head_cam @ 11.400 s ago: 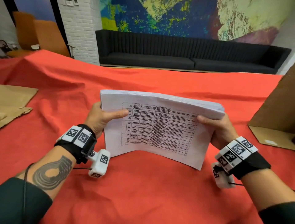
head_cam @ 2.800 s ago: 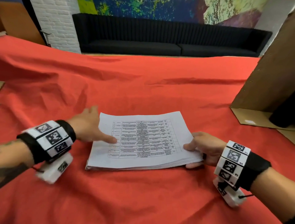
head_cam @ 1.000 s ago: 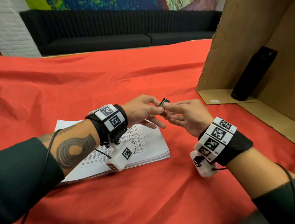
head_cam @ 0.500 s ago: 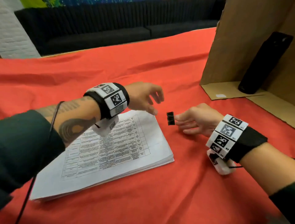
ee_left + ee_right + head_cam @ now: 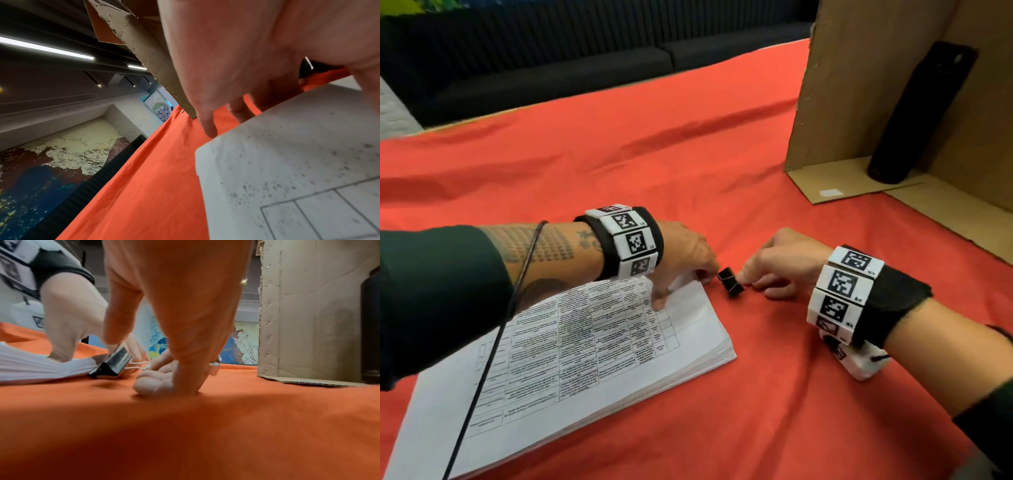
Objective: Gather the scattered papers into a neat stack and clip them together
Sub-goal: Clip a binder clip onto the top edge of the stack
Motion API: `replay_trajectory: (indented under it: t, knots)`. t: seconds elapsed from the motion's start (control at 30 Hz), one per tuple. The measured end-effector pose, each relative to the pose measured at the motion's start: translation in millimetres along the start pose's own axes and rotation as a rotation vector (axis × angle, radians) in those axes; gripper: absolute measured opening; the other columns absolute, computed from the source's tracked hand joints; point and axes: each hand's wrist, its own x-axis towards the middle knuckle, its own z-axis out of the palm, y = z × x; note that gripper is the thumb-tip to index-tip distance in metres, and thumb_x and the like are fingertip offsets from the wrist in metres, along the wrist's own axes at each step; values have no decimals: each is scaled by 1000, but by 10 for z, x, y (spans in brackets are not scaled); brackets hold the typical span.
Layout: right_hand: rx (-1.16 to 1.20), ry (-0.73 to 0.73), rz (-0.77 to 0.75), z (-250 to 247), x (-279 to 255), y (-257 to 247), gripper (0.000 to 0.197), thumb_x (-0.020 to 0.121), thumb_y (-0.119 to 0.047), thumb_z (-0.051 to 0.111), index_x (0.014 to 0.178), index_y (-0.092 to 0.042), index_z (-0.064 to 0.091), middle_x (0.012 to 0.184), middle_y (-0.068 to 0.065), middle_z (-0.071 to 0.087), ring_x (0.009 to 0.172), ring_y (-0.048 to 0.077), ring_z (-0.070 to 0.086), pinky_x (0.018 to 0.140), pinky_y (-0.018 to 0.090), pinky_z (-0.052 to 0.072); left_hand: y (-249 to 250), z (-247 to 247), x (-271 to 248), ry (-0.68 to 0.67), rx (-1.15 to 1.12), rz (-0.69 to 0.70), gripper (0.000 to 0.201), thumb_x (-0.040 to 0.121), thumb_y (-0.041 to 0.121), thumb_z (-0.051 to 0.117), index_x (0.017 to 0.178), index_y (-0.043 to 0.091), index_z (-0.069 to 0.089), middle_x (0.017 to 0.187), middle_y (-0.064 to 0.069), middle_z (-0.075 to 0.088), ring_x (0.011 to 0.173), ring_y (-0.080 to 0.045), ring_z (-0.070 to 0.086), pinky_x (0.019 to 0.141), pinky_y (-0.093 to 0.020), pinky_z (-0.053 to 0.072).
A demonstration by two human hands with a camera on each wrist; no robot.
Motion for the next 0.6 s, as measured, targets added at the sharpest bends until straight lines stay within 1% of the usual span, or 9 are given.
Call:
replay_trajectory:
  t: [0.07,0.1,0.2,0.27,0.33,0.4,0.43,0.5,0.6]
  knots:
    - [-19,6,-11,24,-12,-12,35,70,-15,87,101,-6,75,90,8,75,82,14,69,68,28,55,-15,-44,34,-28,45,3,85,50,59,94,121,30,55,111,10,63,112,-19,53,105,-47,45]
    - [-30,9,-15,32,-10,-13,37,70,-16,87,103,-6,74,90,8,73,80,14,69,69,29,56,-26,-66,46,-32,53,5,84,47,61,93,118,32,58,109,12,65,111,-19,54,105,-46,45]
    - [-47,30,-25,52,-17,-25,37,71,-20,88,103,-5,75,87,6,71,80,14,68,75,32,57,-67,-97,42,-37,29,-10,77,41,69,91,103,34,63,103,13,64,106,-20,58,103,-46,46]
    - [-61,41,-22,57,-19,-44,35,72,-19,87,102,-6,75,90,7,72,79,15,68,74,33,56,-101,-93,38,-28,-10,-15,73,39,70,90,94,32,60,98,13,64,101,-20,59,97,-44,50]
    - [-93,45,-15,78,-25,-71,33,72,-16,85,102,-4,75,88,7,70,75,17,66,69,32,54,-126,-71,26,-22,-71,-21,70,41,65,93,93,30,62,92,11,67,92,-18,62,86,-38,55]
    - [-111,47,-11,89,-35,-104,34,72,-11,82,104,-2,74,88,9,69,73,19,66,68,33,52,-144,-68,5,-23,-130,-27,65,46,58,96,92,29,62,87,10,69,84,-16,63,74,-31,54]
    - [-118,47,-7,88,-33,-116,34,72,-9,81,105,-2,74,89,10,69,73,20,67,68,34,52,-158,-66,3,-18,-157,-26,62,48,57,96,92,30,61,86,11,69,83,-16,63,71,-30,52]
    - [-146,39,-5,86,-33,-135,33,72,-8,80,104,-2,75,90,11,71,75,21,69,68,35,53,-181,-68,5,-3,-189,-15,59,51,57,95,92,30,62,84,11,70,83,-15,65,71,-30,54]
    - [-196,26,-15,85,-37,-157,36,71,-10,79,105,0,76,89,14,75,83,24,75,68,33,53,-217,-8,-3,-23,-202,14,64,50,62,94,93,33,57,90,10,70,89,-17,65,80,-37,56]
